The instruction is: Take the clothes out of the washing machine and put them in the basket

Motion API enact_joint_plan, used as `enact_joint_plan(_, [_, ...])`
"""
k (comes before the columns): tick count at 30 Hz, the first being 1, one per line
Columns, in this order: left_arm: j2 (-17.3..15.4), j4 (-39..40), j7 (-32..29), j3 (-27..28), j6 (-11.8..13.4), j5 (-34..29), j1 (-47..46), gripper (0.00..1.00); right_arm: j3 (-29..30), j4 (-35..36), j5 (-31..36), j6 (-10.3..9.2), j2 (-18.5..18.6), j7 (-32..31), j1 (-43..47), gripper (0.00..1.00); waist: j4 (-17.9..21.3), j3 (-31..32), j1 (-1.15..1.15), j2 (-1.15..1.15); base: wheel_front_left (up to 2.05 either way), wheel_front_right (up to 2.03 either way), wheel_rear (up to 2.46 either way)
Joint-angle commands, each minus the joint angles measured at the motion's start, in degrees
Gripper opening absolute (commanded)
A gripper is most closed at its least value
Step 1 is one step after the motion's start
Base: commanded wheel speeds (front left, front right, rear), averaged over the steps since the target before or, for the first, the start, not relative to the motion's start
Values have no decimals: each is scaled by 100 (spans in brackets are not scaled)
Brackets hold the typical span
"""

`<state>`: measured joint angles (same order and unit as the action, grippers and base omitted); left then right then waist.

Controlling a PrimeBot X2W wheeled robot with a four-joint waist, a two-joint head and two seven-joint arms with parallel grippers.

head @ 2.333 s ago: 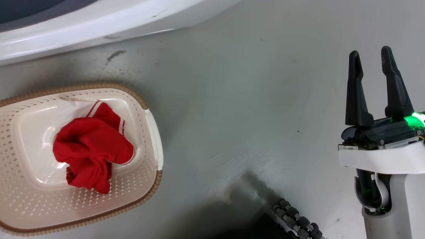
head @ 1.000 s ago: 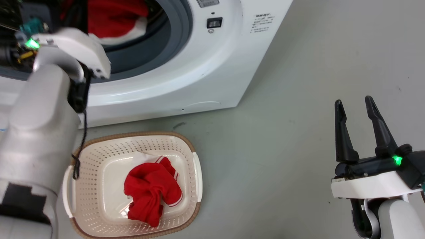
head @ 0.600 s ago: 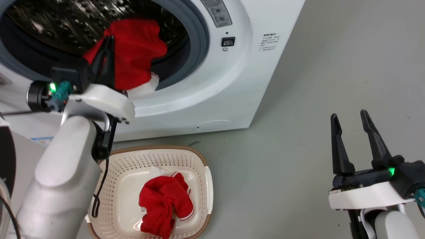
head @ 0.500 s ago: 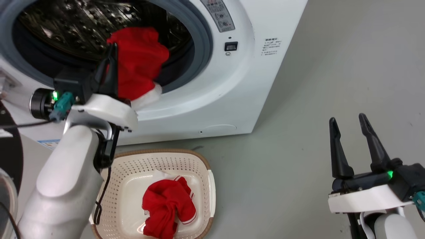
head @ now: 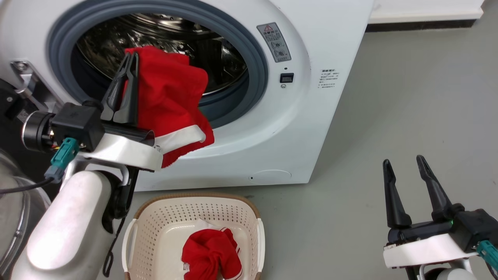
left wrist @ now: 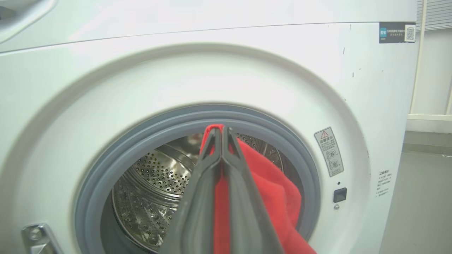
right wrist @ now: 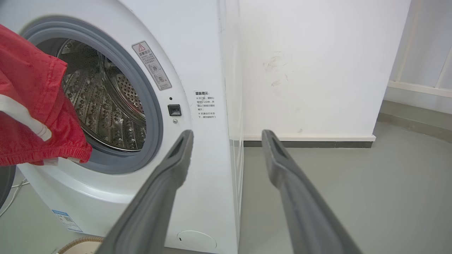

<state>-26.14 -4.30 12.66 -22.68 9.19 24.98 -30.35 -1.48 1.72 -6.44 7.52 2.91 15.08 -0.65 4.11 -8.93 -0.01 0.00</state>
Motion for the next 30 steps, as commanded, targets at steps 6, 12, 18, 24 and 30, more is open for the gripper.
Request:
enact_joint_plan(6, [-197, 851, -145, 70, 249, -127, 291, 0, -54, 20, 53, -6, -6, 13, 190, 100, -80, 226, 1, 0, 0, 0, 0])
enact_joint_plan(12, [-427, 1614, -373, 84, 439, -221, 636, 0, -53, 77, 43, -6, -6, 13, 280, 100, -87, 313, 1, 0, 0, 0, 0])
enact_joint_plan(18, [-665, 2130, -573, -16, 552, -325, 1134, 0, -49, 111, 52, -6, -6, 13, 297, 100, -88, 277, 1, 0, 0, 0, 0])
enact_joint_plan(24, [-763, 2277, -656, -228, 532, -289, 1650, 0, -18, 137, 72, -6, -6, 13, 188, 100, -116, 120, 1, 0, 0, 0, 0])
enact_joint_plan(30, [-644, 1883, -628, -590, 319, -161, 1964, 0, -17, 172, 111, -6, -6, 13, 9, 100, -149, -162, 1, 0, 0, 0, 0])
